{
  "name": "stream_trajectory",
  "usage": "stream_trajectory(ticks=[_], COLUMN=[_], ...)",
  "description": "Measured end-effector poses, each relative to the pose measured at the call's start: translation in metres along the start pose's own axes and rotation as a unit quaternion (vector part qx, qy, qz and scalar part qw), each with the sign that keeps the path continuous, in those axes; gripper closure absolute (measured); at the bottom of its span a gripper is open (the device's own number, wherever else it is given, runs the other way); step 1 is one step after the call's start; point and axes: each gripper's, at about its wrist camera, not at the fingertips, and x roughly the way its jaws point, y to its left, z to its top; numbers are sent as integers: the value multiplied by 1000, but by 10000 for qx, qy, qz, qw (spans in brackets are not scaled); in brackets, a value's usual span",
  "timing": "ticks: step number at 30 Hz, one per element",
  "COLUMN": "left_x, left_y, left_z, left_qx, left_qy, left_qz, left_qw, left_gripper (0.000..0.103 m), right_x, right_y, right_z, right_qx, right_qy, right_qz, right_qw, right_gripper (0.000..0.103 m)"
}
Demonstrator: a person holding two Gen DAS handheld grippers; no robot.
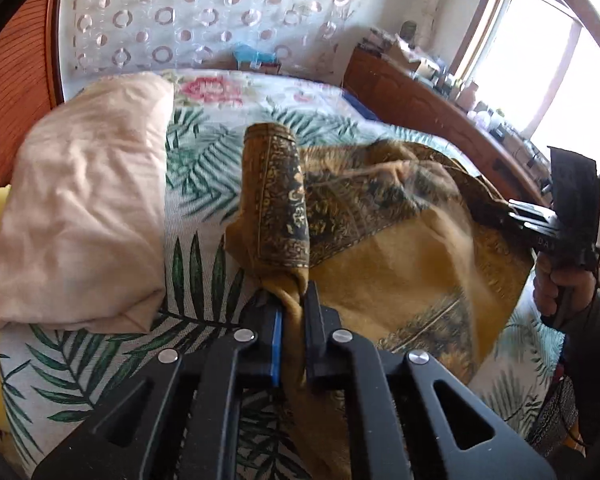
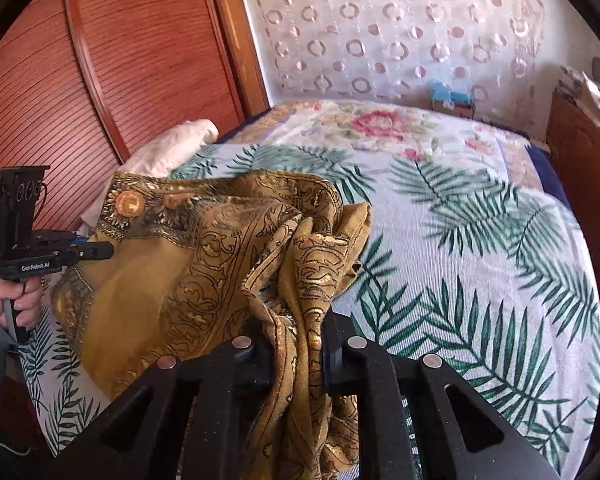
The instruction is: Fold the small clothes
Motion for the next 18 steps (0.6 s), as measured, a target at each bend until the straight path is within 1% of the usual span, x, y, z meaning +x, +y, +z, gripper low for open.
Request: stream_trajectory(ticks=[4,10,12,16,18], left_x=[-29,-65,-77,-95,-98], left_y=[-9,-16,-9,12,24], left_z=[6,18,20,26,27], left_qx=[-4,14,-45,-185,-267], left_qy=[-431,-1109,-1316,-1713,-1819], left_qz=[-118,30,73,397,533], left_qw=[9990,9938,9913,9842,9815], left_gripper=[95,95,95,95,95], right_x=[-20,-36,-33,-19,-5], right_y=[11,40,48,62,68], right_z=[10,47,61,95,113], right_qx=[-141,-670,-837,-1144,-1277], right_qy=[-297,-636,-708,-772,-778], right_qz=[73,89,77,102,130], right_qw=[9994,9957,9939,9904,9887], right_gripper=[89,89,89,89,89])
